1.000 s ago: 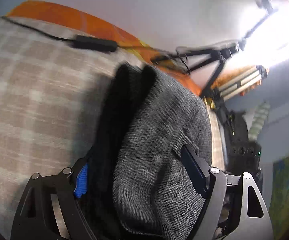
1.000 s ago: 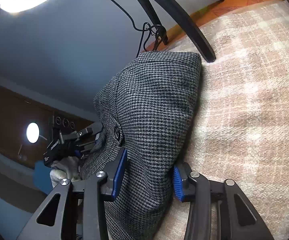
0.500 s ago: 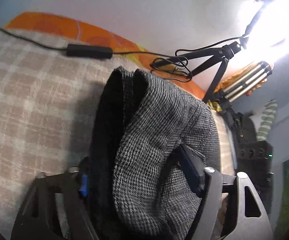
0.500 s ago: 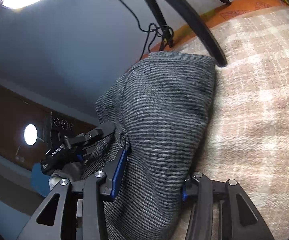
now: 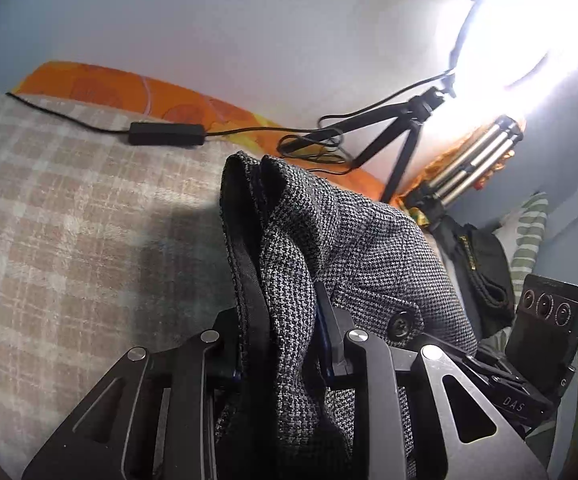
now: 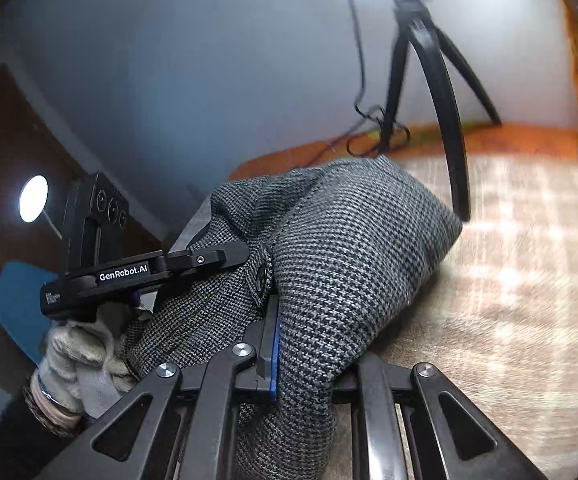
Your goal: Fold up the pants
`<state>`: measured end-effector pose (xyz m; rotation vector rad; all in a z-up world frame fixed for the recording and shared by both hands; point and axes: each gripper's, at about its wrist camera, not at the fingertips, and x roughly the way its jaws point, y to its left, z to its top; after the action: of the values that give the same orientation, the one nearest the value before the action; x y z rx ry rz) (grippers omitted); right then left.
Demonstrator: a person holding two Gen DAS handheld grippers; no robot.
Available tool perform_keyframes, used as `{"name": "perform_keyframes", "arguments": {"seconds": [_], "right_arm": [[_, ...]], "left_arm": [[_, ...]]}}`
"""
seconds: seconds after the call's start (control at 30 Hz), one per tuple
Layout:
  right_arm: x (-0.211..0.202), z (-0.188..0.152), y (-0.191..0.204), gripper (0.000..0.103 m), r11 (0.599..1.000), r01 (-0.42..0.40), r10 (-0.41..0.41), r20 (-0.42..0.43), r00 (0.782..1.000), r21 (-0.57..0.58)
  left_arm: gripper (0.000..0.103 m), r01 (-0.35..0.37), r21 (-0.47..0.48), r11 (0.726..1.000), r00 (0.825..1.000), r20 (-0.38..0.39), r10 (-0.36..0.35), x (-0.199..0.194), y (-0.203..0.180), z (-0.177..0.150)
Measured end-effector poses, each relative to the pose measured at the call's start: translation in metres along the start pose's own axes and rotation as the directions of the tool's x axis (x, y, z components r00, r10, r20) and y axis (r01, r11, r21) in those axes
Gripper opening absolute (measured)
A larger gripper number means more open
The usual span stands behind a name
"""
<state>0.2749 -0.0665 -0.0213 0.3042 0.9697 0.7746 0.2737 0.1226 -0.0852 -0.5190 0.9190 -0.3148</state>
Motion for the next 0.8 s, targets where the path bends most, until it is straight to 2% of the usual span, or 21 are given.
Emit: {"name": "perform_keyframes", "arguments": {"seconds": [0.13, 0.33, 0.57, 0.77, 0.8], "right_arm": [[-0.025, 0.005, 0.021, 0.011, 0.997, 0.033, -0.031, 0.032, 0.999, -0.074], [-0.072, -0.003, 0.045, 0.011, 0.985, 0.100, -0.089, 0.081, 0.993, -0.143], [-0.143, -0.010, 0.035, 0.011, 0.969, 0.179, -0.159, 0.126, 0.979, -0.171], [-0.213, -0.018, 0.014, 0.011, 0.944, 0.273, -0.243, 0.170, 0.955, -0.185], [-0.226, -0.009, 0.009, 0.011, 0.939, 0.290, -0.259, 0.176, 0.950, -0.184]], "left_arm": [[0.025, 0.030, 0.030, 0.999, 0.999, 0.023, -0.030, -0.017, -0.014, -0.006], [0.025, 0.057, 0.100, 0.993, 0.997, 0.051, -0.062, -0.030, -0.057, -0.015], [0.024, 0.101, 0.198, 0.975, 0.990, 0.074, -0.118, -0.031, -0.119, -0.028], [0.024, 0.175, 0.249, 0.952, 0.976, 0.079, -0.201, -0.019, -0.177, -0.032], [0.024, 0.188, 0.257, 0.948, 0.973, 0.081, -0.216, -0.016, -0.187, -0.032]]}}
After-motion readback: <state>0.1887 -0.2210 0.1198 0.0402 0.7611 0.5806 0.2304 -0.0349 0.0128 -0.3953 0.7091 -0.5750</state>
